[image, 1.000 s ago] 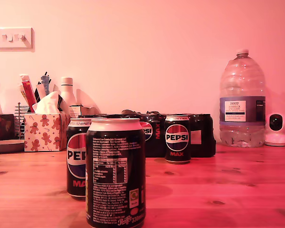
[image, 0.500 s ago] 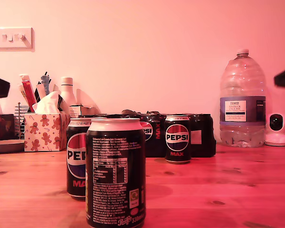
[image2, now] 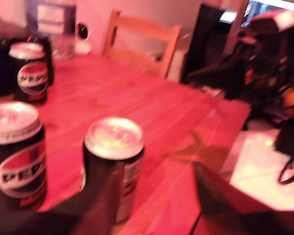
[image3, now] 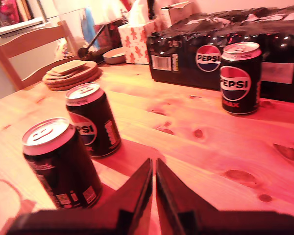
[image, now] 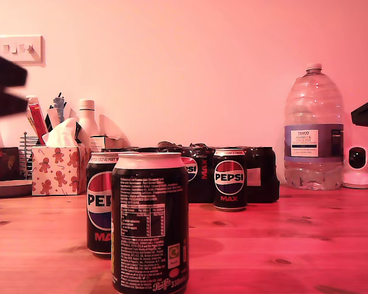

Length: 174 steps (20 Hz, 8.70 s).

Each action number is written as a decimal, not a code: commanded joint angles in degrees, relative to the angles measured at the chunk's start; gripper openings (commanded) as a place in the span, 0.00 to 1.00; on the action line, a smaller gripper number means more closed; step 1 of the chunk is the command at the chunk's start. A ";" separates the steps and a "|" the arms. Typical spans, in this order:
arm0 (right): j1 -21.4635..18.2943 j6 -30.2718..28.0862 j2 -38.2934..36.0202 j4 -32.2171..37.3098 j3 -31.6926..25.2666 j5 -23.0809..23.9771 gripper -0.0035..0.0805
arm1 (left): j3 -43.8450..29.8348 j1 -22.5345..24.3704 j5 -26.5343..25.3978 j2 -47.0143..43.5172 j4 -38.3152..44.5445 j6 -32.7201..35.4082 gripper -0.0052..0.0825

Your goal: Stack up the Pepsi cans on top of each other

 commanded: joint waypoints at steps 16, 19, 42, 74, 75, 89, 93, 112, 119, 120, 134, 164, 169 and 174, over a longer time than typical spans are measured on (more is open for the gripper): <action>0.22 0.11 0.57 -1.36 0.33 1.64 0.03 | -0.68 -3.96 -10.23 12.96 13.22 -8.92 0.96; 0.22 0.04 0.57 -1.36 0.33 1.64 0.03 | -0.68 -4.22 -10.45 17.07 16.22 -5.20 0.96; 0.22 -0.85 0.57 -1.33 0.33 2.01 0.03 | 13.68 -4.20 -12.39 72.54 44.46 -1.31 0.96; 0.20 -0.87 0.57 -1.40 0.33 3.08 0.03 | 18.64 -4.20 -9.18 75.19 38.66 4.79 0.49; 0.20 -0.87 0.57 -1.40 0.33 3.08 0.03 | 19.08 -4.20 -8.41 74.14 38.21 5.62 0.49; 0.20 -0.87 0.57 -1.38 0.33 4.24 0.03 | 37.31 -0.15 -8.26 61.20 13.31 17.40 0.49; 0.20 -0.87 0.57 -1.38 0.33 4.39 0.03 | 38.62 5.03 -9.38 58.51 8.68 19.28 0.49; 0.20 -0.87 0.57 -1.36 0.33 4.59 0.03 | 38.62 15.74 -4.37 58.23 6.51 17.31 0.49; 0.20 -0.87 0.57 -1.36 0.33 4.57 0.03 | 38.62 15.74 -3.30 60.92 6.95 16.20 0.49; 0.22 -0.87 0.57 -1.36 0.33 4.57 0.03 | 38.62 15.74 -3.30 60.92 7.10 16.20 0.49; 0.20 -0.87 0.57 -1.36 0.33 4.59 0.03 | 38.62 15.82 -3.34 60.89 7.02 16.20 0.49; 0.20 -1.29 0.57 -0.79 0.33 6.60 0.03 | 50.45 15.74 -4.44 60.72 5.14 17.53 0.95; 0.15 -1.86 0.96 3.74 0.31 10.58 0.03 | 55.06 15.78 -6.16 60.70 2.05 19.85 0.52; 0.09 -3.37 7.26 8.41 0.31 10.62 0.03 | 56.63 15.98 -7.04 59.78 0.79 21.73 0.03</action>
